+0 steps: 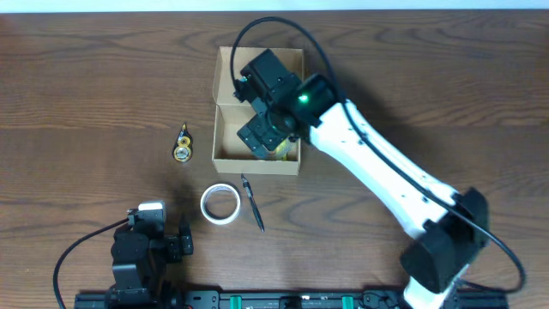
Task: Pack container
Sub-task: 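Move the right gripper to the black pen and grasp it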
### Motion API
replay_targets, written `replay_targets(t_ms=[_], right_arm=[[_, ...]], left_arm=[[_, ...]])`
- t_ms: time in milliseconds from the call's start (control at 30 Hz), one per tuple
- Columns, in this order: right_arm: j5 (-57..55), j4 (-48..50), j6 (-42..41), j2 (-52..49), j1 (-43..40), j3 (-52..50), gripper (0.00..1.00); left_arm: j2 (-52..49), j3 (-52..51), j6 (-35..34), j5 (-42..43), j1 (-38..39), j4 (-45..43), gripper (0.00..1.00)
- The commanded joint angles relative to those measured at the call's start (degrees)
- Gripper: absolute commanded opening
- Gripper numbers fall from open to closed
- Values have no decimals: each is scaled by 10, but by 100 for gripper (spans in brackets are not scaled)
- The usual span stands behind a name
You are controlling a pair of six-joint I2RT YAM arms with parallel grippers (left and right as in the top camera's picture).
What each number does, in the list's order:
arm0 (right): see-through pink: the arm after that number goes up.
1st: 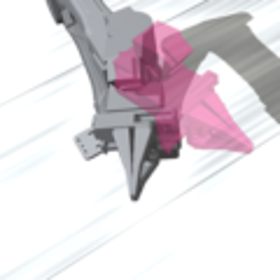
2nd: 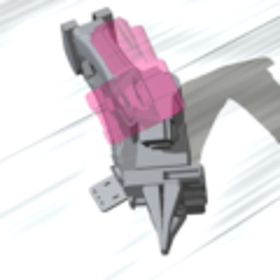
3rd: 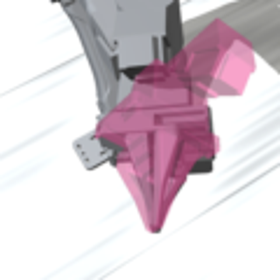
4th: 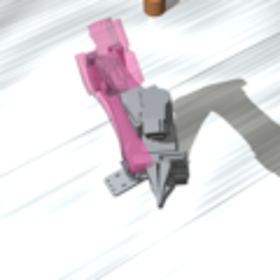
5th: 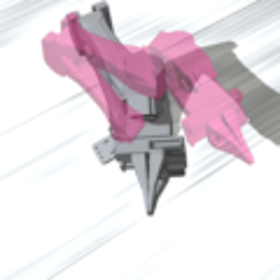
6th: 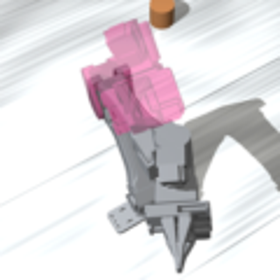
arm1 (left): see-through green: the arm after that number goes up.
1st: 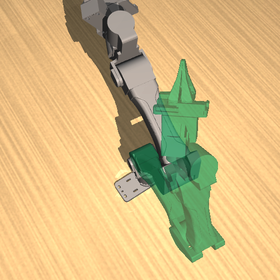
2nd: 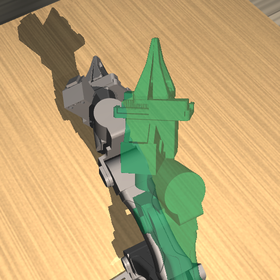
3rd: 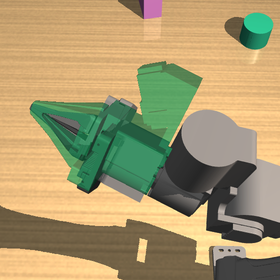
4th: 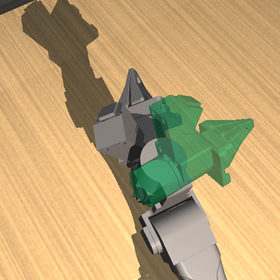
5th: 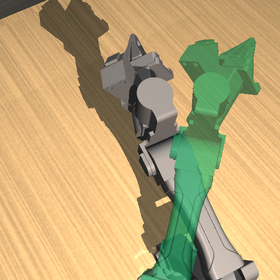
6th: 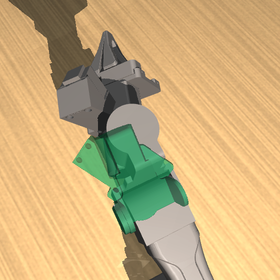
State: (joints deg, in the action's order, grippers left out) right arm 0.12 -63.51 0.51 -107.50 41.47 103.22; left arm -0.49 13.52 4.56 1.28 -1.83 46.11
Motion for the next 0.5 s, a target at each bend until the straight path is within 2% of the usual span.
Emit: replay_targets(t_ms=[0,67,200,333,467], right_arm=[[31,-54,-54,28,4,9,99],[26,-87,-59,36,20,-1,99],[-3,-82,-73,54,75,-63,99],[-3,-34,-104,58,137,-172,99],[-2,36,-114,58,162,-256,99]], left_arm=[[3,-25,2,-4,0,23,95],[3,-25,2,-4,0,23,95],[3,-25,2,-4,0,23,95],[3,-25,2,-4,0,23,96],[3,-25,2,-4,0,23,95]])
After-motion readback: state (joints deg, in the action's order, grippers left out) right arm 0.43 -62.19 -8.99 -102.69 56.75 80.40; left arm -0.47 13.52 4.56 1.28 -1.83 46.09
